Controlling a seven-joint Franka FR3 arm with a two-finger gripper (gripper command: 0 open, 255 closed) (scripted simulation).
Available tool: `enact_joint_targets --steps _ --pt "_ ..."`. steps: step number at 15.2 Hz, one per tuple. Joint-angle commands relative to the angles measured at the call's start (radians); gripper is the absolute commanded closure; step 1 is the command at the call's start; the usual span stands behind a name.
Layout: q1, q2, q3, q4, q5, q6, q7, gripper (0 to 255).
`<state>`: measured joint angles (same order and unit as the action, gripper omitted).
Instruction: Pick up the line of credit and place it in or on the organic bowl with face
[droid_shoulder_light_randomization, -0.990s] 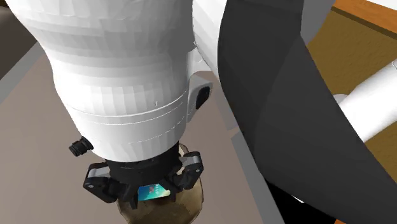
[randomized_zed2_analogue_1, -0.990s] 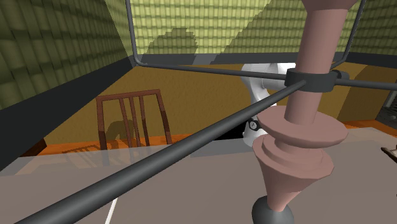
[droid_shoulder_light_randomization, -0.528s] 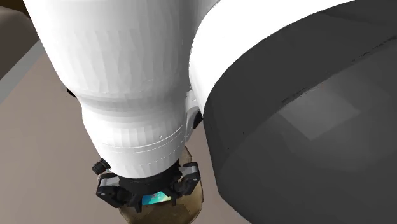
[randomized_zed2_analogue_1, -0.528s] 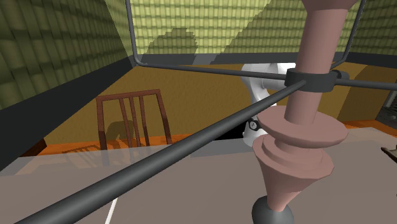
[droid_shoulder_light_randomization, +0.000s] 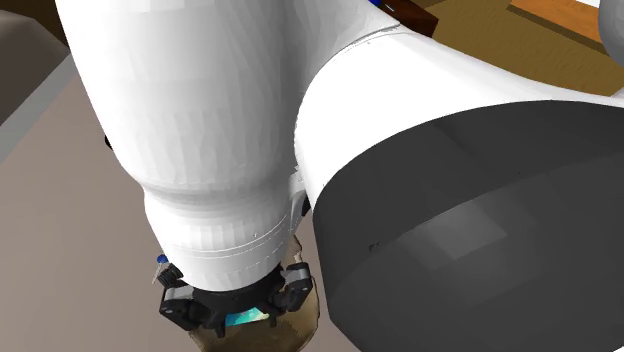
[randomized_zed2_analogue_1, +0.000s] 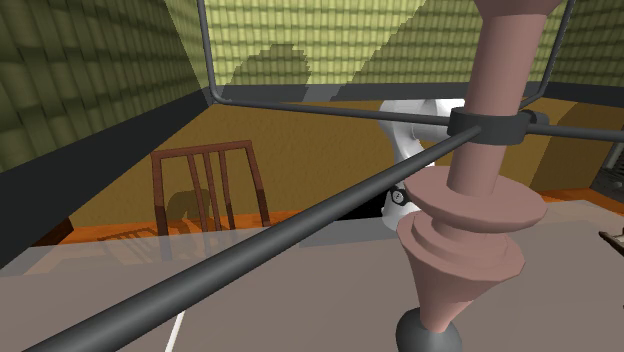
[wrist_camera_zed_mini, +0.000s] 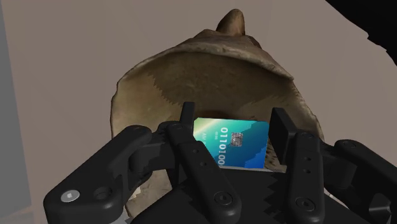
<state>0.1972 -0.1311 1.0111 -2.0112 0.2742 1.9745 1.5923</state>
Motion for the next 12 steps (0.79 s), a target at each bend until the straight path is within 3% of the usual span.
enact_joint_targets --steps 1,3,4,9,12 --pt "0.000 0.000 0.000 0.000 0.000 0.000 0.000 255" --pt "0.000 0.000 0.000 0.000 0.000 0.000 0.000 255" --pt "0.000 0.000 0.000 0.000 0.000 0.000 0.000 0" --pt "0.000 0.000 0.000 0.000 0.000 0.000 0.000 0" --pt "-0.005 -0.034 -0.030 0.078 0.018 -0.104 -0.015 0"
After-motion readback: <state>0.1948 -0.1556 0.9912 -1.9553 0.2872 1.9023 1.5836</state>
